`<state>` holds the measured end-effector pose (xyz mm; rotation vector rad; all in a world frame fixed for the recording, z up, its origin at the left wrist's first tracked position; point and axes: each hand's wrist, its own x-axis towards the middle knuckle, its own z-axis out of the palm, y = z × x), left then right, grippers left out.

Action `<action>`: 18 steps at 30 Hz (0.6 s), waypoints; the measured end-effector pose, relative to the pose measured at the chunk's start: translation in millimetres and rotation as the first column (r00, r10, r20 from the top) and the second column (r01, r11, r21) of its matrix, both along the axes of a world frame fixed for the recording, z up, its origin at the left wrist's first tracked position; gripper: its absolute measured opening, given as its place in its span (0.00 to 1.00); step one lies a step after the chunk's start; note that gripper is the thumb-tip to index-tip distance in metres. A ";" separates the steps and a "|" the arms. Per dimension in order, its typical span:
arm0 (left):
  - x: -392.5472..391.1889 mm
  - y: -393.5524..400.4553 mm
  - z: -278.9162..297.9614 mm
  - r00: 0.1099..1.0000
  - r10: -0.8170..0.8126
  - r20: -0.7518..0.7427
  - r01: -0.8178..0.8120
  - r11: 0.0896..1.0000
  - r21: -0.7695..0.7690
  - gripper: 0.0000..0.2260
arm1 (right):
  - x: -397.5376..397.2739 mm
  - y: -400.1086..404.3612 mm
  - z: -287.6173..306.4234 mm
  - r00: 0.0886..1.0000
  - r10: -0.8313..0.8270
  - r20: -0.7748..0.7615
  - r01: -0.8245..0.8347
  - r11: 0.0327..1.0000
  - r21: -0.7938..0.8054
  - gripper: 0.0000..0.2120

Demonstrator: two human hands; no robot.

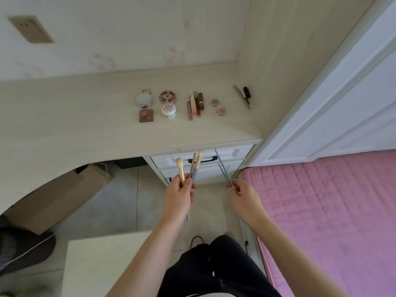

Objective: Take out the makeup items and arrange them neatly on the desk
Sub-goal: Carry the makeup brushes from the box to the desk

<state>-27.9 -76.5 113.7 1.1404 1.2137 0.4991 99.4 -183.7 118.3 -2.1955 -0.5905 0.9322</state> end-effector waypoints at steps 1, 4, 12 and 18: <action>6.9 8.4 -0.4 1.000 -0.003 0.000 0.003 1.000 -0.003 0.06 | 5.4 8.2 0.5 1.000 -0.006 -0.002 0.006 1.000 -0.004 0.11; 26.2 30.8 -1.8 1.000 -0.003 -0.007 0.003 1.000 -0.017 0.07 | 22.1 31.3 3.8 1.000 -0.013 -0.020 0.013 1.000 -0.008 0.11; 87.6 77.3 -2.4 0.999 0.034 0.037 -0.030 0.992 -0.125 0.06 | 83.0 87.6 5.9 0.996 -0.010 -0.086 0.012 1.000 0.019 0.11; 160.0 103.1 -2.5 0.998 0.037 0.055 -0.026 0.981 -0.190 0.06 | 149.0 125.0 0.0 0.994 -0.015 -0.106 0.016 1.000 0.010 0.11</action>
